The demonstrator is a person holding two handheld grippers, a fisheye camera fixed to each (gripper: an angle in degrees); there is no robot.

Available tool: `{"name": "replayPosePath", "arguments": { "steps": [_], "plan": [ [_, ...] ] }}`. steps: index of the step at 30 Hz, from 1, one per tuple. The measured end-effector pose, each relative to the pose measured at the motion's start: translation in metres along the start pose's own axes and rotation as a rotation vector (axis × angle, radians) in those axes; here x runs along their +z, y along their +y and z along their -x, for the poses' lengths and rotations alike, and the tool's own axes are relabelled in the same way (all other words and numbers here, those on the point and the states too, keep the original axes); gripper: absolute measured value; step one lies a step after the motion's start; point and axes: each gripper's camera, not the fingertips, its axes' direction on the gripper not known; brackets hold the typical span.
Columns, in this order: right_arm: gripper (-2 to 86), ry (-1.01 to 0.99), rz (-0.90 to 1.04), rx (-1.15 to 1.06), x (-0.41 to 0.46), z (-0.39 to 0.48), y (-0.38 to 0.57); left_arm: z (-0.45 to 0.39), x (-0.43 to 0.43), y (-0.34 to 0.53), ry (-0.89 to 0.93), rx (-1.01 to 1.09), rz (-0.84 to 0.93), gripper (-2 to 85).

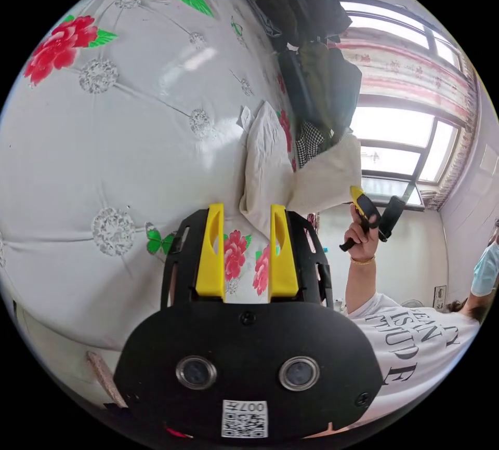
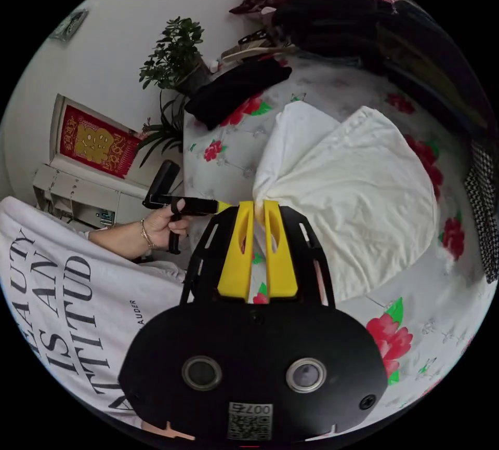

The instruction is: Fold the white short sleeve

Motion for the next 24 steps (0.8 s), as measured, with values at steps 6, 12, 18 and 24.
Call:
{"name": "replayPosePath", "arguments": {
  "steps": [6,12,18,24],
  "plan": [
    [3.5,-0.173,-0.039,0.189,0.03,-0.028,0.029,0.013,-0.007,0.006,0.075,0.0,0.015,14.8],
    [4.6,-0.16,-0.231,0.538,-0.036,-0.099,0.127,0.019,-0.006,0.005,0.129,0.008,0.034,15.5],
    [4.7,-0.106,-0.279,0.453,-0.045,-0.076,0.146,0.023,-0.012,-0.01,0.126,-0.045,0.019,12.0],
    [0.9,0.21,0.053,0.018,0.013,-0.005,0.09,0.011,-0.018,-0.025,0.031,-0.045,0.041,1.0]
  ]
}}
